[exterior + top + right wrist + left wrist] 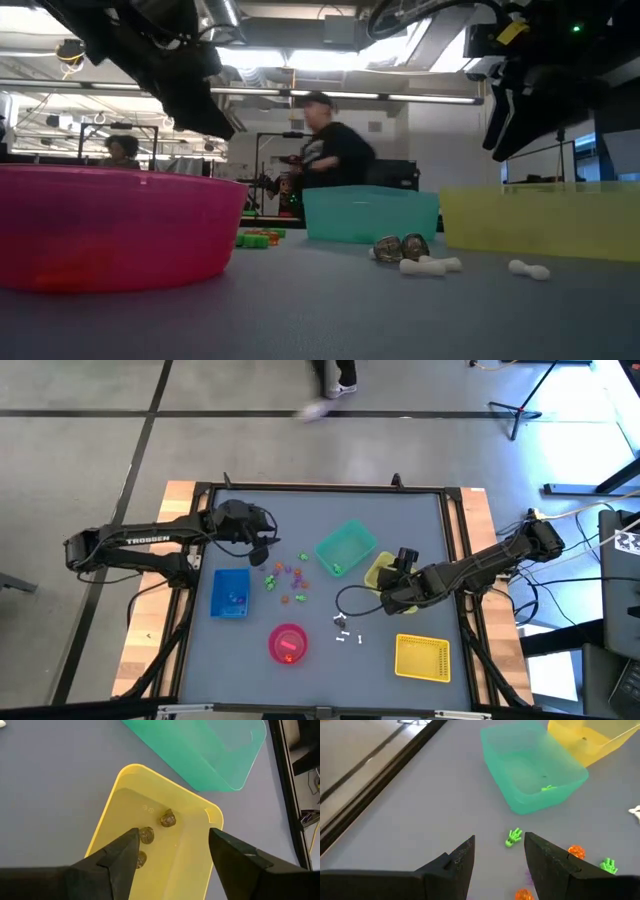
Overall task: Sort Halloween decoration
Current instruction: Put the violet spider toy into the blue bin
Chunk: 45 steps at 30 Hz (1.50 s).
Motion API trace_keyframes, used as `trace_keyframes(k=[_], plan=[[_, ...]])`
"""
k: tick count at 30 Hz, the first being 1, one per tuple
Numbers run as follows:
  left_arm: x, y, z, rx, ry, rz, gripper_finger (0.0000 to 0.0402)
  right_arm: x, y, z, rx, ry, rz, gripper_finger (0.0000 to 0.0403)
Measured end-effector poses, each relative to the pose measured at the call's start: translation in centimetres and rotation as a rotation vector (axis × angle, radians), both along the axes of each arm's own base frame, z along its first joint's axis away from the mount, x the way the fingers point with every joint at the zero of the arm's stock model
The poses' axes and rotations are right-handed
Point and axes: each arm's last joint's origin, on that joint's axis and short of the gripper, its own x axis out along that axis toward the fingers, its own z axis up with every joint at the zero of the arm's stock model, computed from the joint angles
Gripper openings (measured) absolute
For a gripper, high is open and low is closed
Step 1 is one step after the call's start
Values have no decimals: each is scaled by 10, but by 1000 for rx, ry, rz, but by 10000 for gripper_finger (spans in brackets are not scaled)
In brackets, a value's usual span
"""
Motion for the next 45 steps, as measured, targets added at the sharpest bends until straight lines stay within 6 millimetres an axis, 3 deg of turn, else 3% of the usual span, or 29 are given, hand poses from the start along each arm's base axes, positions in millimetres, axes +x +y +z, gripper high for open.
trace_keyframes(k=[11, 19, 24, 38, 45], plan=[[30, 38, -26, -82, 175, -102, 157, 0, 0, 0, 0, 0, 0, 237], [28, 40, -64, -167, 481, -184, 157, 0, 0, 0, 14, 2, 3, 237], [28, 41, -77, -158, 576, -192, 157, 0, 0, 0, 14, 2, 3, 237], [31, 46, -81, -47, 607, -204, 157, 1, 1, 0, 15, -1, 3, 237], [28, 52, -85, -70, 623, -177, 157, 1, 1, 0, 20, -1, 4, 237]])
